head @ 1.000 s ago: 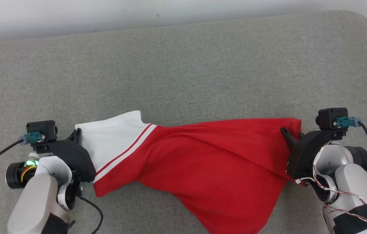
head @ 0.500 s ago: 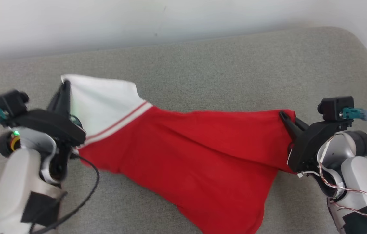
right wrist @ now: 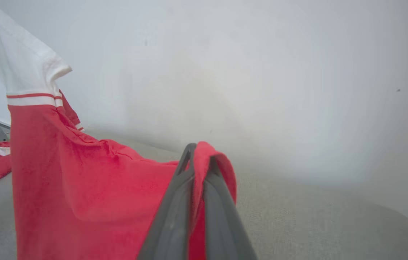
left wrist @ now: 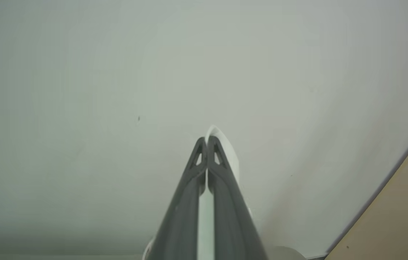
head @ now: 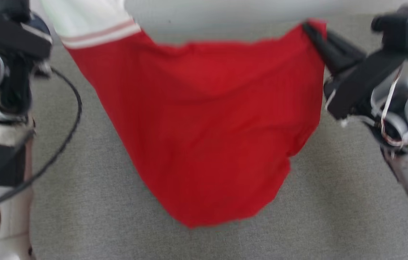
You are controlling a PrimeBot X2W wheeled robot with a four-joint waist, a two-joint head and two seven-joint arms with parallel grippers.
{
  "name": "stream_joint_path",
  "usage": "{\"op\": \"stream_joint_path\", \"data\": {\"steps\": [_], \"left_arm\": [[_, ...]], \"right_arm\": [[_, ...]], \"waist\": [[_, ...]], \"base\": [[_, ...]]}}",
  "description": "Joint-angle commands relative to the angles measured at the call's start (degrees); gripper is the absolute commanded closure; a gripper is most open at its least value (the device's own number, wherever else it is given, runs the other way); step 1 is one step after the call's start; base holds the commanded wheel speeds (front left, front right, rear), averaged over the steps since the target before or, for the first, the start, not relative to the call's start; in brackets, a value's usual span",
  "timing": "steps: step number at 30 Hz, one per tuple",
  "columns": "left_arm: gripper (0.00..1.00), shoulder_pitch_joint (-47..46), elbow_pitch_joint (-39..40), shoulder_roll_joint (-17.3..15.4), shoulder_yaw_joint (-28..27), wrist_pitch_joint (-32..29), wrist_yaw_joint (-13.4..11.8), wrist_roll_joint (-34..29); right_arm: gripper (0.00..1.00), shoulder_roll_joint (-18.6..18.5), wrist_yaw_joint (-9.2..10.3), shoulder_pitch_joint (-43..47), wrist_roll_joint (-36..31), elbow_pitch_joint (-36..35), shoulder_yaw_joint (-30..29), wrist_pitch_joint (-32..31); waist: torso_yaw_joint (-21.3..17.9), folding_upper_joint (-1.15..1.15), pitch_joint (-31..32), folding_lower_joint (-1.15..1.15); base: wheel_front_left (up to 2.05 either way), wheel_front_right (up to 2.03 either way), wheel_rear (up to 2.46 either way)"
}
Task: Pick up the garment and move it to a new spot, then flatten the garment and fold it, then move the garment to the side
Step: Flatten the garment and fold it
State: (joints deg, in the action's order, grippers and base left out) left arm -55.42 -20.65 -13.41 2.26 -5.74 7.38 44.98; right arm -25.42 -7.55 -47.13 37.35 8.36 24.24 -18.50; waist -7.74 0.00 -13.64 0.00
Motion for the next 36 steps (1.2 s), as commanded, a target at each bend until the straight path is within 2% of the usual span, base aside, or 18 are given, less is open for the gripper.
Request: {"op": "stream_joint_path", "data": {"steps": [1,6,11,15,20,25,28,32,36], "left_arm": [[1.00,-3.06,0.76,-0.32,-0.03,-0.36,-0.27,-0.04],[1.00,-12.69,1.83,-1.87,-0.34,1.11,-1.32,-2.20],[1.00,-20.45,2.42,-3.70,-0.77,5.63,-2.24,-5.93],[1.00,-27.04,2.25,-5.20,-0.83,12.47,-2.34,-9.89],[1.00,-32.92,3.49,-4.80,-1.58,19.67,-1.40,-12.16],[1.00,-29.57,3.44,-4.47,-1.72,20.83,-0.34,-11.99],[1.00,-26.13,3.76,-3.52,-3.10,20.96,-0.01,-10.39],[1.00,-18.76,5.14,-3.07,-1.37,20.93,0.12,-7.60],[1.00,-10.82,7.83,-4.86,1.21,20.59,0.13,-2.65]], "right_arm": [[1.00,-0.34,0.13,-3.17,1.01,0.89,1.18,0.91],[1.00,0.91,0.13,-14.34,0.56,6.15,2.33,4.79],[1.00,3.46,0.14,-22.00,-2.74,11.73,-0.27,10.64],[1.00,6.69,0.13,-28.26,-8.80,17.74,-4.80,19.31],[1.00,10.17,0.13,-33.67,-20.10,24.31,-12.86,30.46],[1.00,12.58,0.14,-32.93,-28.54,26.52,-15.38,33.03],[1.00,13.07,0.14,-30.78,-31.23,27.82,-14.60,33.39],[1.00,12.56,0.14,-27.24,-31.91,29.82,-11.69,33.58],[1.00,10.55,0.14,-23.53,-29.77,30.00,-8.36,32.87]], "waist": [[-1.09,0.00,-3.79,0.00],[-2.29,0.00,-9.53,0.00],[-3.31,0.00,-13.55,0.00],[-3.98,0.00,-15.90,0.00],[-4.31,0.00,-16.91,0.00],[-4.34,0.00,-19.40,0.00],[-4.38,0.00,-20.74,0.00],[-3.83,0.00,-21.35,0.00],[-2.92,0.00,-19.88,0.00]], "base": [[0.00,0.00,0.00],[0.00,0.00,0.00],[0.00,0.00,0.00],[0.00,0.00,0.00],[0.00,0.00,0.00],[0.00,0.00,0.00],[0.00,0.00,0.00],[0.00,0.00,0.00],[0.00,0.00,0.00]]}}
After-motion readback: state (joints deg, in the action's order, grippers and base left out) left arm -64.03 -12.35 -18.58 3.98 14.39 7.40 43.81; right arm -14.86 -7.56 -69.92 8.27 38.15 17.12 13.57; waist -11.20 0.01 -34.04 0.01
